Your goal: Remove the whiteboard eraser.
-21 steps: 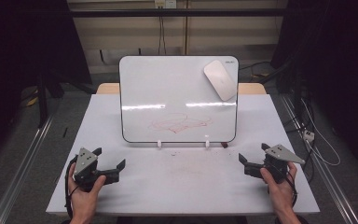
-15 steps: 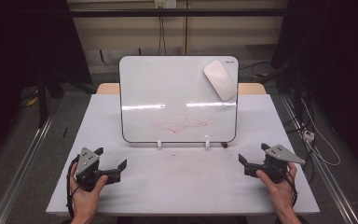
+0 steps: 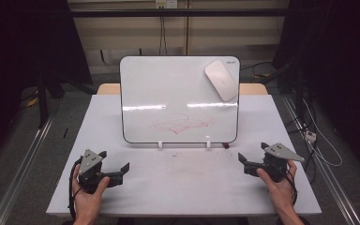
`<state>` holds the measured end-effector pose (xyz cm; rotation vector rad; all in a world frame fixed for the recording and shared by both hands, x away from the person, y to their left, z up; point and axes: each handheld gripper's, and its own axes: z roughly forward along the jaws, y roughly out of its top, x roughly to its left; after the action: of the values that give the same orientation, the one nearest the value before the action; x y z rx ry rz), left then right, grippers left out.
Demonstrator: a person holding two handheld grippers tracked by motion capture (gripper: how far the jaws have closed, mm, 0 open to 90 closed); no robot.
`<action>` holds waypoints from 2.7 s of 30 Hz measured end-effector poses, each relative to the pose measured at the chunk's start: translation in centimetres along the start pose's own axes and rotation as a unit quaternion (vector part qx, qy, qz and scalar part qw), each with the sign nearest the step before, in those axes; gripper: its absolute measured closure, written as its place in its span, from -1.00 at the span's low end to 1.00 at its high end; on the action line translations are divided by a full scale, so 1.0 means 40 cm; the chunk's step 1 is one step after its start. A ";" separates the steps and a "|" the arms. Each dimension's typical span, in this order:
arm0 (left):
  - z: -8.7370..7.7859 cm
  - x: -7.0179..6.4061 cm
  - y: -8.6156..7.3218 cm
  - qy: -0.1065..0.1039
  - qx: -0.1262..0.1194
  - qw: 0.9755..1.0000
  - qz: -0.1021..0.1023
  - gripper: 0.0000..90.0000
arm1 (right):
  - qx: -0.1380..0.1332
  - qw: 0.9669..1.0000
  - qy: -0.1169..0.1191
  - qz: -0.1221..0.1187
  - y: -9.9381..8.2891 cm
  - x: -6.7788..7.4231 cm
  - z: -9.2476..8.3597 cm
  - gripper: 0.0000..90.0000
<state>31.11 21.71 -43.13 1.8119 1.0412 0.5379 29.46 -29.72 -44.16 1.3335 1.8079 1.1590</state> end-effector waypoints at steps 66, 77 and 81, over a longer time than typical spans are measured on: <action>0.015 0.010 0.001 -0.010 0.007 1.000 0.019 -0.89 | -0.003 0.993 -0.036 -0.115 0.494 0.051 0.234 -0.80; 0.031 0.006 0.009 -0.015 0.011 1.000 0.022 -0.89 | 0.014 0.986 -0.046 -0.158 0.510 0.045 0.270 -0.75; 0.034 0.005 0.010 -0.017 0.012 0.999 0.027 -0.89 | 0.014 0.985 -0.050 -0.165 0.513 0.050 0.290 -0.65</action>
<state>32.36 21.12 -43.41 1.8682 0.9817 0.5273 47.37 -22.15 -30.68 1.0357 1.8889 0.8771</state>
